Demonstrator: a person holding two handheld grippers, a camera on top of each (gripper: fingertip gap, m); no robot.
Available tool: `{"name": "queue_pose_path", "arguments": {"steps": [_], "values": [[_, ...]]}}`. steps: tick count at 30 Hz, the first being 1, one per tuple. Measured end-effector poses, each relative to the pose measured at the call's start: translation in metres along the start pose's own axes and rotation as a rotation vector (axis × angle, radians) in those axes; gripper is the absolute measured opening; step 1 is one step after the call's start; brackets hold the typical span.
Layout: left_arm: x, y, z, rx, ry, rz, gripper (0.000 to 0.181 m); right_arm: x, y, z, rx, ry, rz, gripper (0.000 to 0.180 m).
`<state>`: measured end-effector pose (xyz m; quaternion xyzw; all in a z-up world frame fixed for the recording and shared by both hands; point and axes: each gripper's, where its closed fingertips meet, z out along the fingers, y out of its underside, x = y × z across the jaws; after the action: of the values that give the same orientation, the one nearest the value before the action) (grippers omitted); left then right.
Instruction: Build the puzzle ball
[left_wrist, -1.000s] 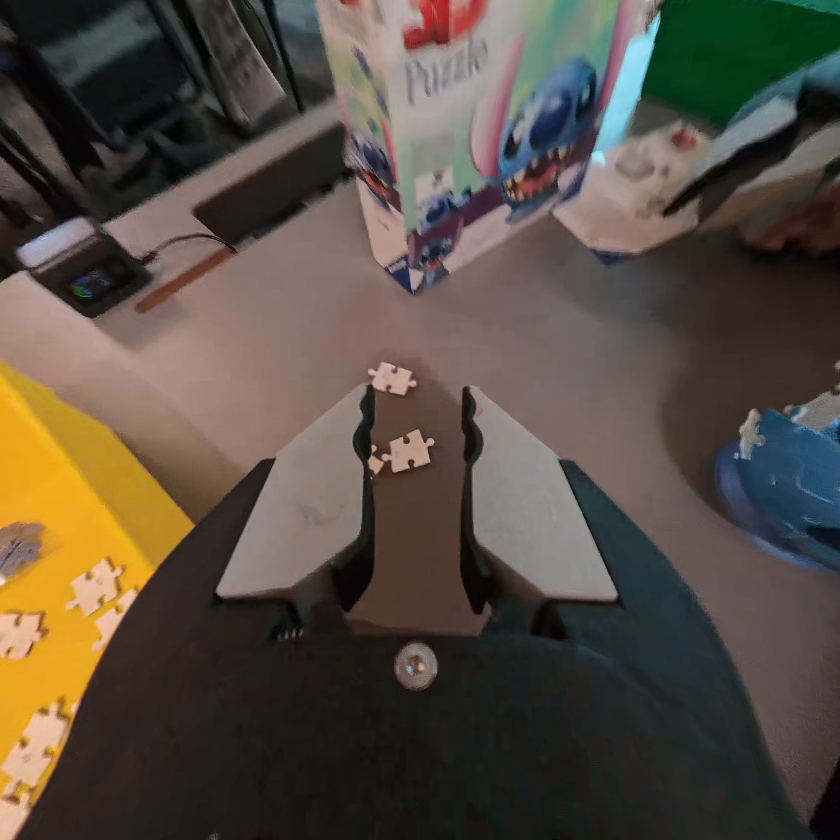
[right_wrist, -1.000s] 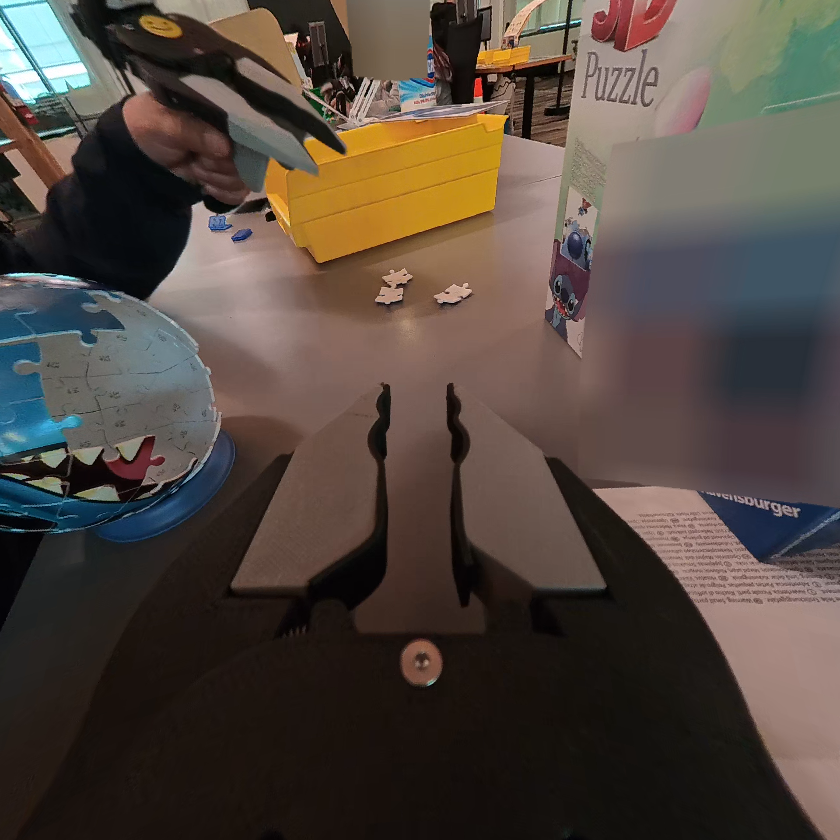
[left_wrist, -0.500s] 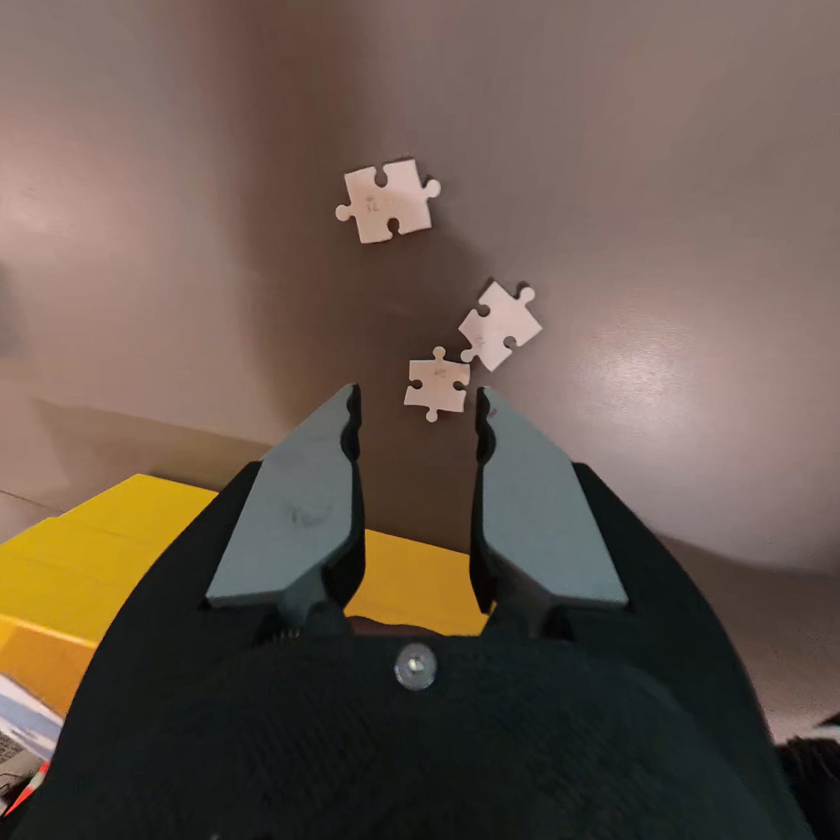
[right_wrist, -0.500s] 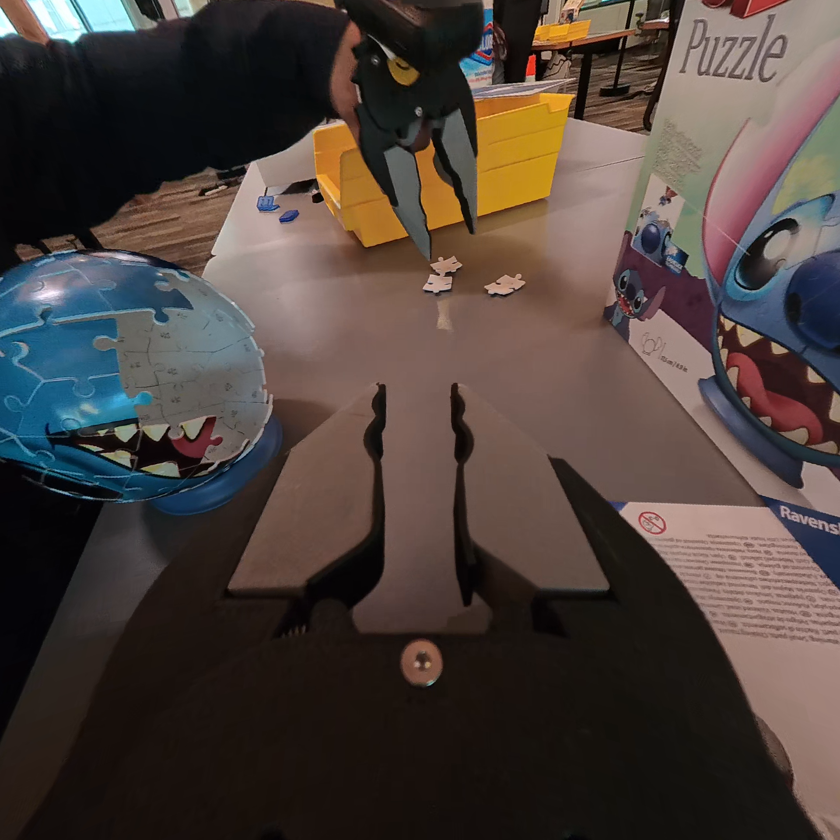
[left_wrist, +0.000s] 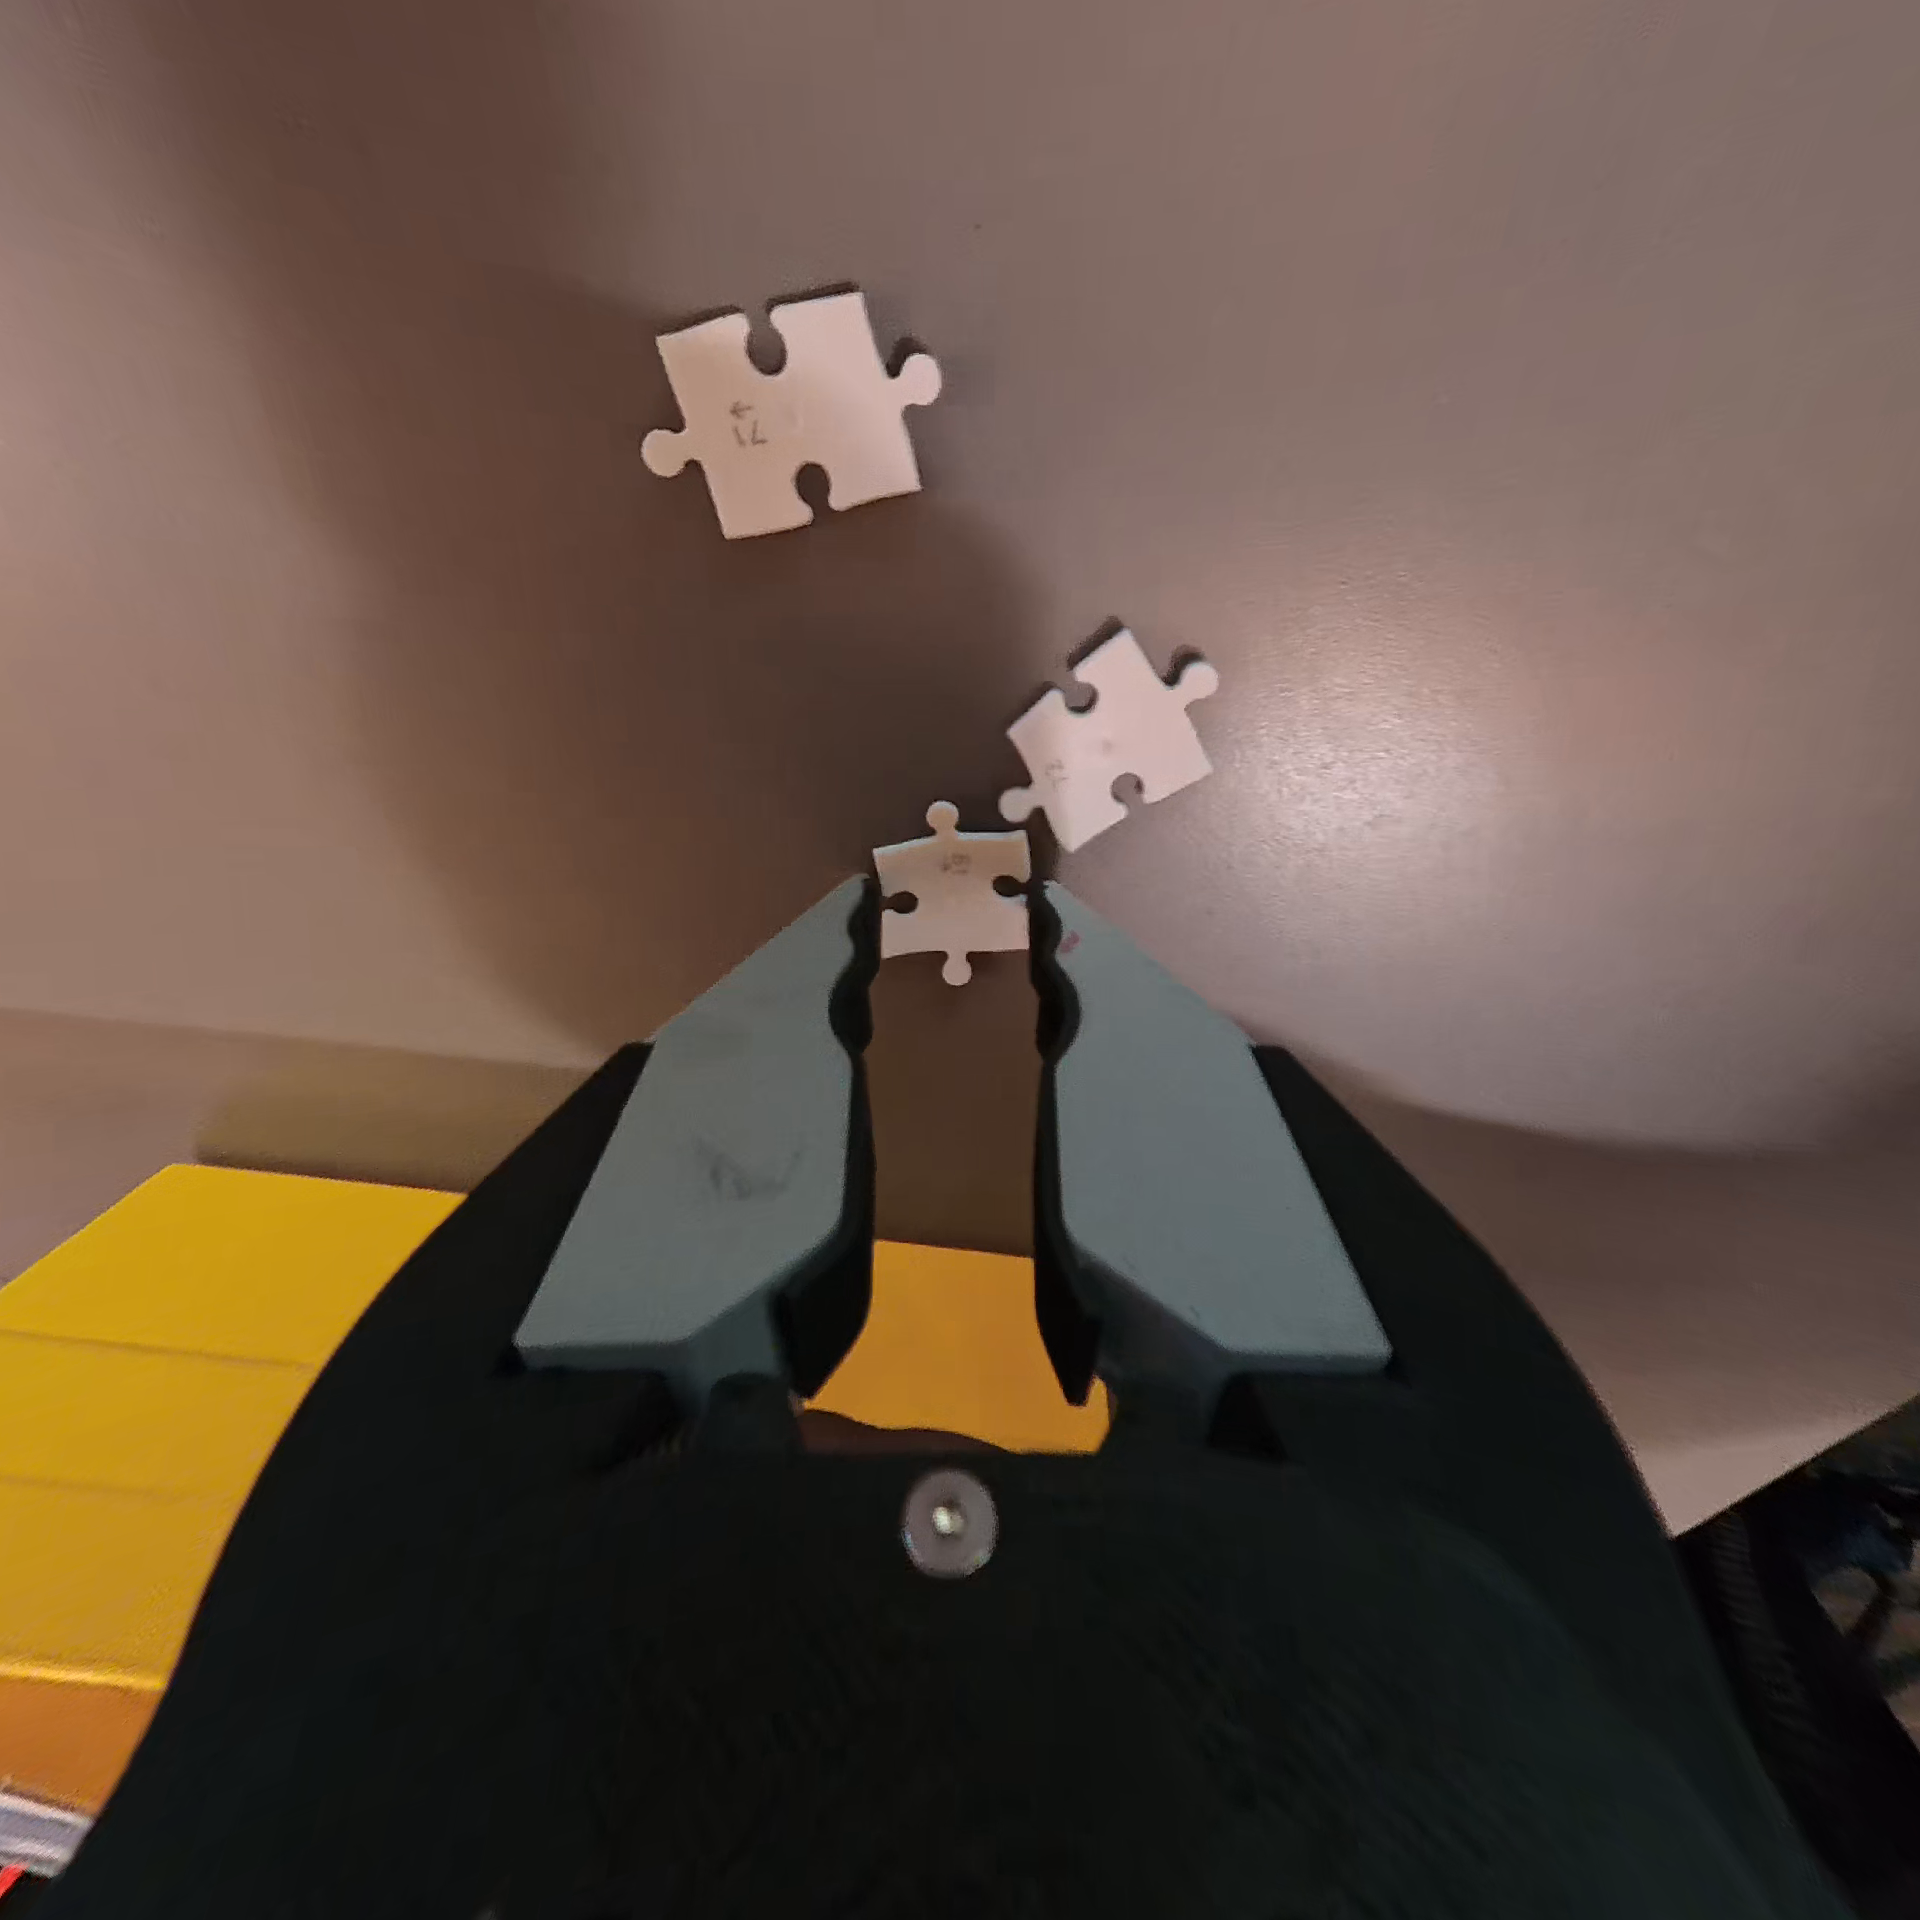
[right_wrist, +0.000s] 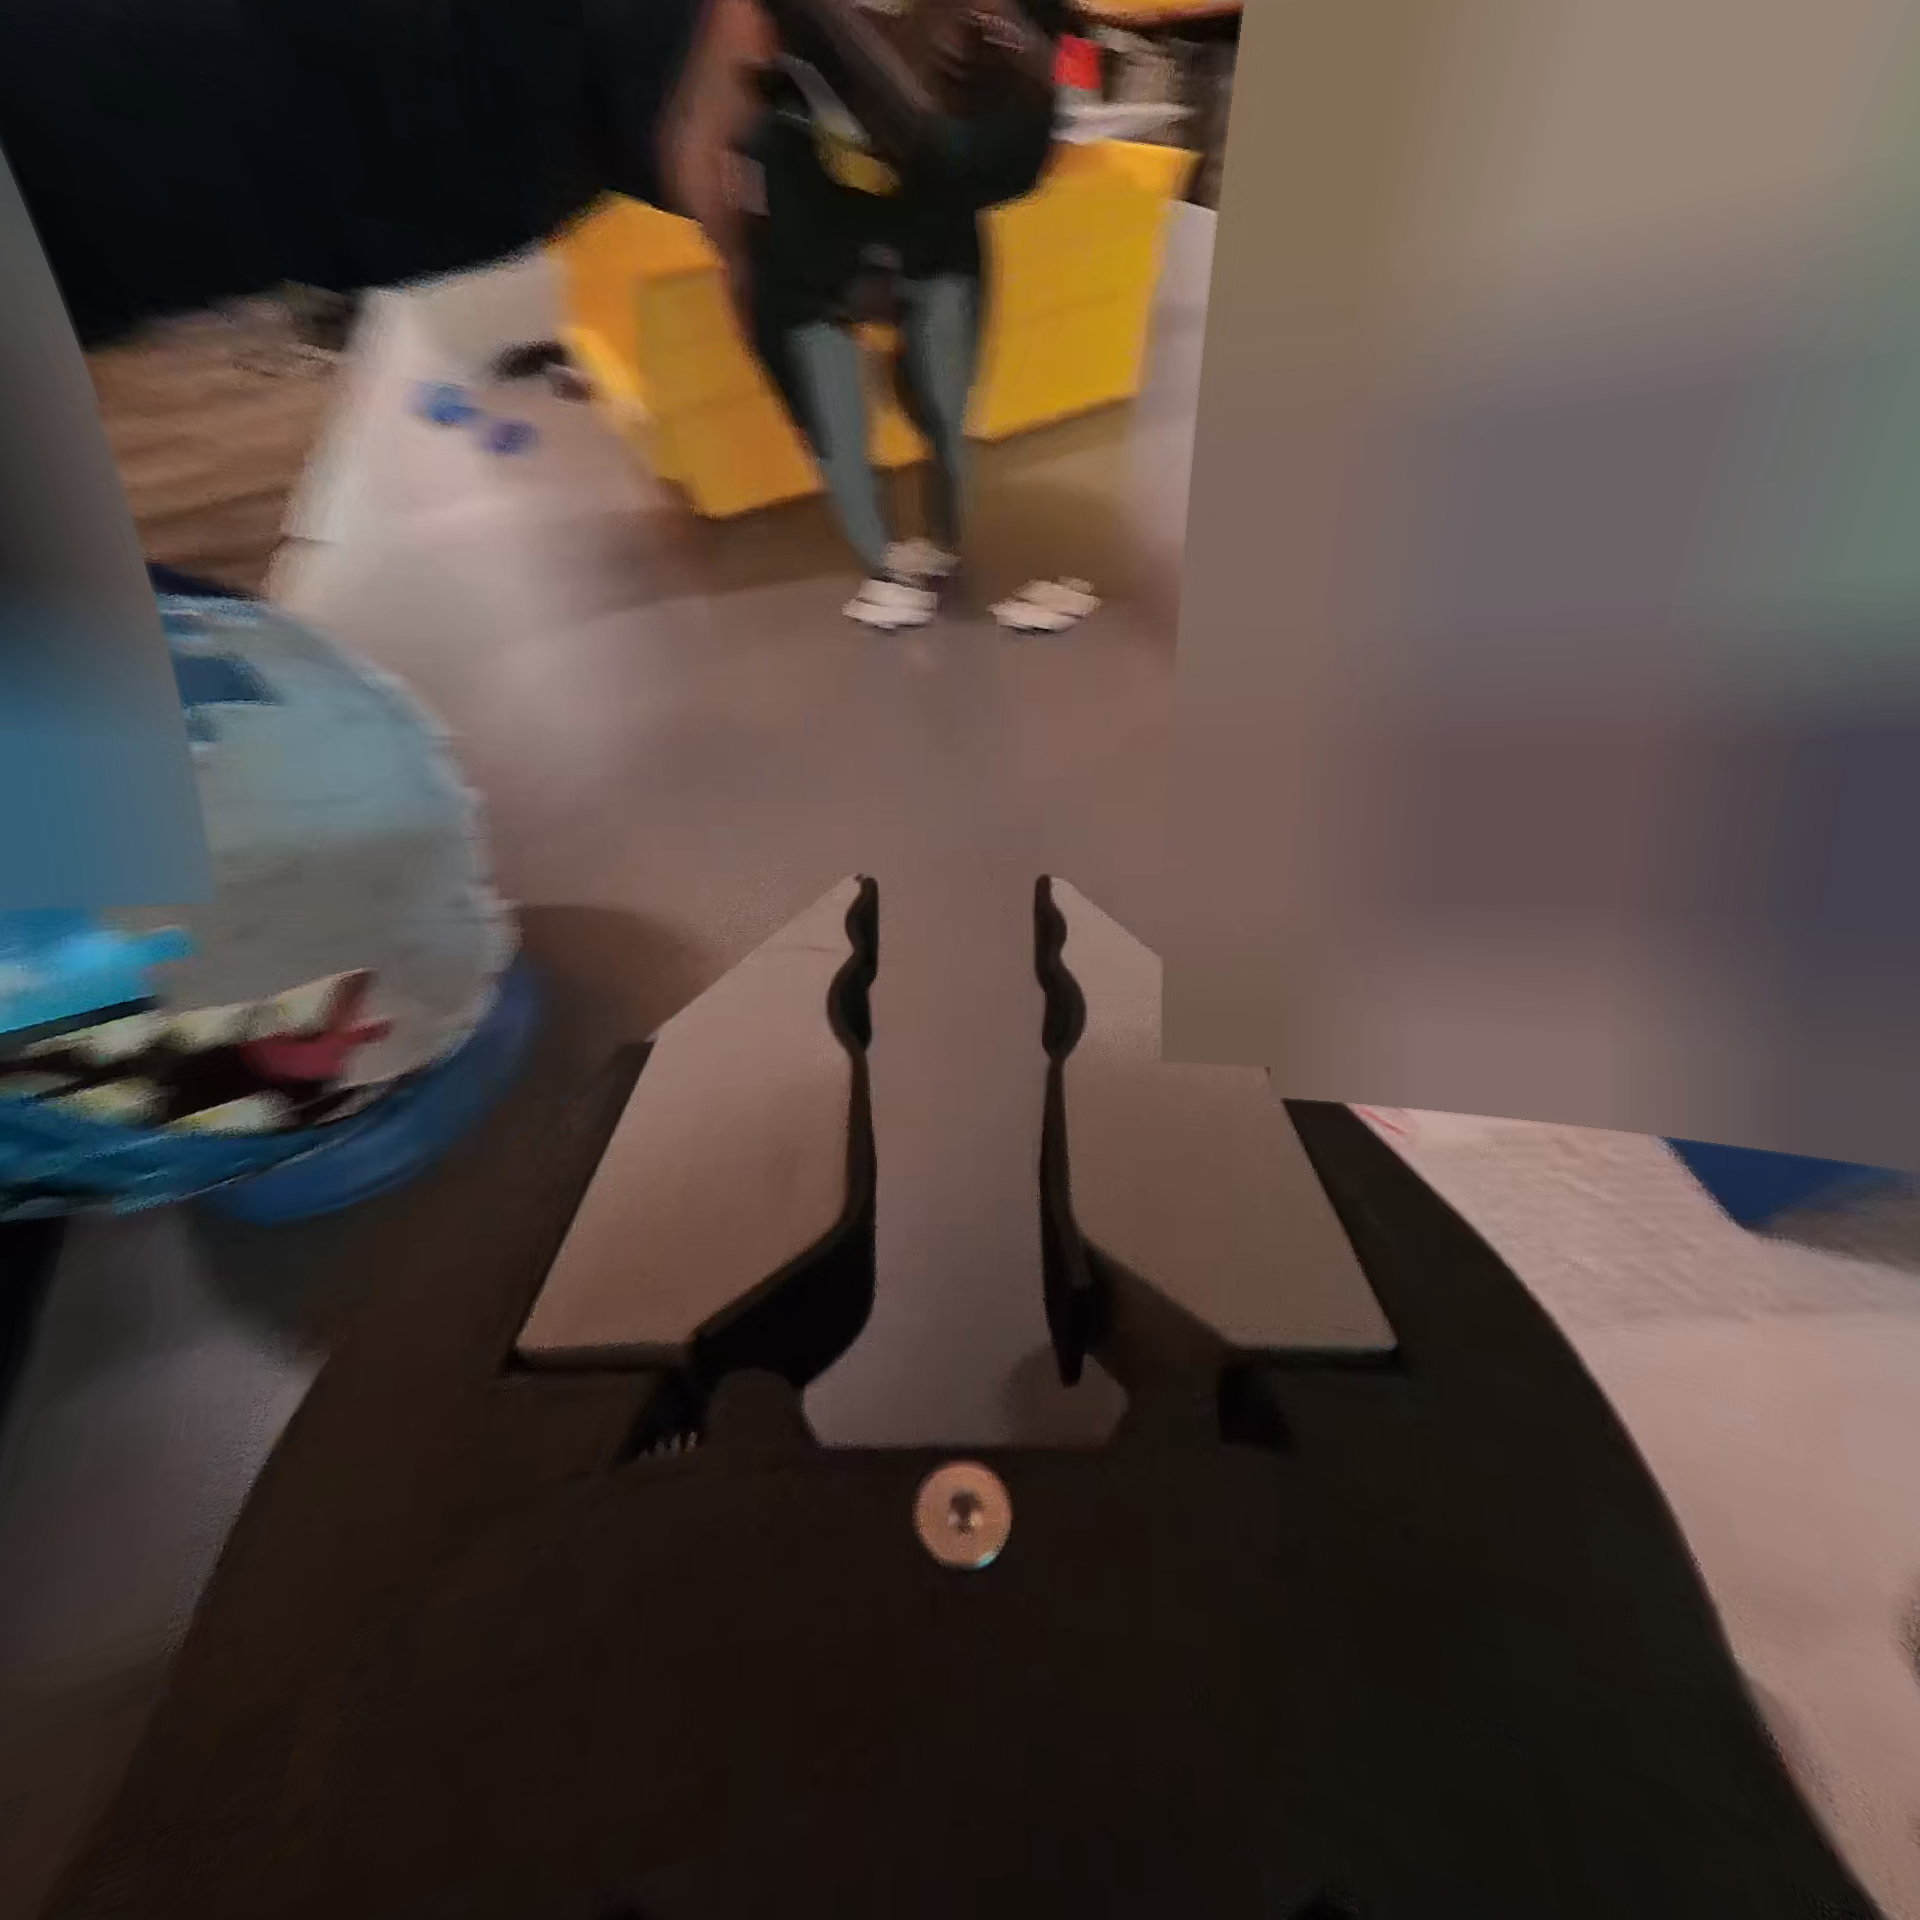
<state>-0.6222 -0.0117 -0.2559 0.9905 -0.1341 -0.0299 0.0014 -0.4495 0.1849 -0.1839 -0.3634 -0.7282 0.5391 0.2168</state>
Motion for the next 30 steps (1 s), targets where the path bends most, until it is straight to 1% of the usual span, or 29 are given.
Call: {"name": "queue_pose_path", "arguments": {"steps": [1, 2, 3, 4, 5, 11, 15, 20, 27, 30], "values": [[0.0, 0.0, 0.0, -0.001, -0.01, -0.003, 0.026, 0.021, 0.003, -0.002, -0.033, 0.145, -0.007, 0.035], [0.0, 0.0, 0.0, -0.001, -0.019, -0.005, 0.026, 0.04, 0.006, -0.005, -0.073, 0.277, -0.006, 0.055], [0.0, 0.0, 0.0, -0.002, -0.027, -0.007, 0.026, 0.05, 0.008, -0.009, -0.109, 0.355, -0.007, 0.058], [0.0, 0.0, 0.0, -0.002, -0.031, -0.006, 0.026, 0.054, 0.009, -0.012, -0.123, 0.401, -0.008, 0.055], [0.0, 0.0, 0.0, -0.002, -0.028, -0.009, 0.026, 0.057, 0.007, -0.014, -0.118, 0.43, -0.012, 0.056], [0.0, 0.001, 0.0, -0.006, 0.013, -0.061, 0.026, 0.063, 0.008, -0.023, -0.135, 0.504, -0.039, 0.056], [0.0, 0.001, 0.0, -0.008, -0.017, -0.073, 0.026, 0.074, 0.017, -0.028, -0.179, 0.562, -0.018, 0.061], [-0.004, 0.001, -0.004, -0.033, -0.09, -0.063, 0.026, 0.079, 0.022, -0.03, -0.205, 0.584, -0.014, 0.065], [-0.016, -0.024, -0.041, 0.024, -0.251, -0.016, 0.026, 0.081, 0.023, -0.032, -0.209, 0.592, -0.013, 0.066], [-0.013, -0.038, -0.055, 0.055, -0.306, 0.015, 0.026, 0.081, 0.024, -0.031, -0.217, 0.587, -0.007, 0.067]]}}
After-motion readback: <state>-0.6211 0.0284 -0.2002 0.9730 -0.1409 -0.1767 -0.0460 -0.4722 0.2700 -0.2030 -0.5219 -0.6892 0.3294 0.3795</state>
